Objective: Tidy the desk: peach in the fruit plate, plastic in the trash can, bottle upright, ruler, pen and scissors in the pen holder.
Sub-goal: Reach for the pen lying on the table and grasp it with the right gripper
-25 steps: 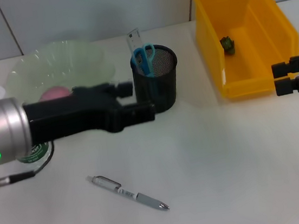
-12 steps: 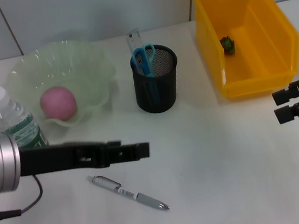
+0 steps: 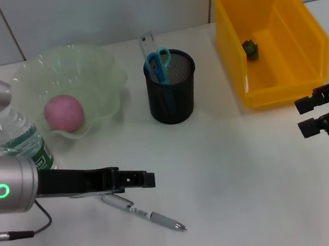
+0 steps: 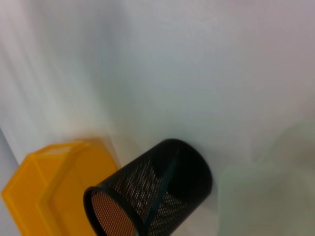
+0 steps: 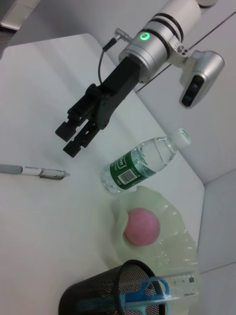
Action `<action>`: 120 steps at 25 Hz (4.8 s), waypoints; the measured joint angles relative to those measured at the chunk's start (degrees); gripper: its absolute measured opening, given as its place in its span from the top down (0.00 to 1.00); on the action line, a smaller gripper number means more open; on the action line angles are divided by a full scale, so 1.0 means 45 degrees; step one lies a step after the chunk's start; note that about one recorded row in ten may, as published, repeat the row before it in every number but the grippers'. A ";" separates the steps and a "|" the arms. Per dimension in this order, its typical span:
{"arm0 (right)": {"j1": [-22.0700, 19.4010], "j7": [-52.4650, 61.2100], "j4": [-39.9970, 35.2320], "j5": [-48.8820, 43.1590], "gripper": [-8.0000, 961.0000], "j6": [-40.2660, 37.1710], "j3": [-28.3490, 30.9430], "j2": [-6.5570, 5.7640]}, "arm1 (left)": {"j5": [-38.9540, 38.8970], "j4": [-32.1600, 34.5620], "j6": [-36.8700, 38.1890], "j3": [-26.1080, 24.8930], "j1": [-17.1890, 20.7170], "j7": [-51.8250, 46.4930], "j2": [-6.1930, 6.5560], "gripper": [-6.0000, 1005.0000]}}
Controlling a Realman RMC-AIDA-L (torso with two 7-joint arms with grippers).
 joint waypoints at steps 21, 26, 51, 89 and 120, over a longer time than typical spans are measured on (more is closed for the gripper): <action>0.1479 0.0633 -0.0679 -0.0136 0.16 -0.0099 -0.2398 0.1537 | -0.1072 0.2155 0.2478 -0.1196 0.1300 0.5804 0.0086 0.22; 0.1825 0.0829 -0.2013 -0.0487 0.16 0.0443 -0.3502 0.2477 | -0.1070 0.2268 0.2804 -0.1289 0.1633 0.6255 0.0106 0.22; 0.3700 0.6131 -0.2612 -0.0331 0.16 0.4748 -1.1692 0.3021 | -0.0638 0.2471 0.4003 -0.2012 0.1786 0.7183 0.0138 0.22; 0.4307 1.0574 -0.2663 0.0430 0.16 0.7097 -1.5526 0.3072 | -0.0630 0.1937 0.5320 -0.4446 0.1719 0.8585 0.0124 0.22; 0.5430 1.5029 -0.2968 -0.0288 0.22 0.7782 -1.8028 0.3108 | -0.0731 0.2080 0.6372 -0.5135 0.1422 0.8540 0.0117 0.22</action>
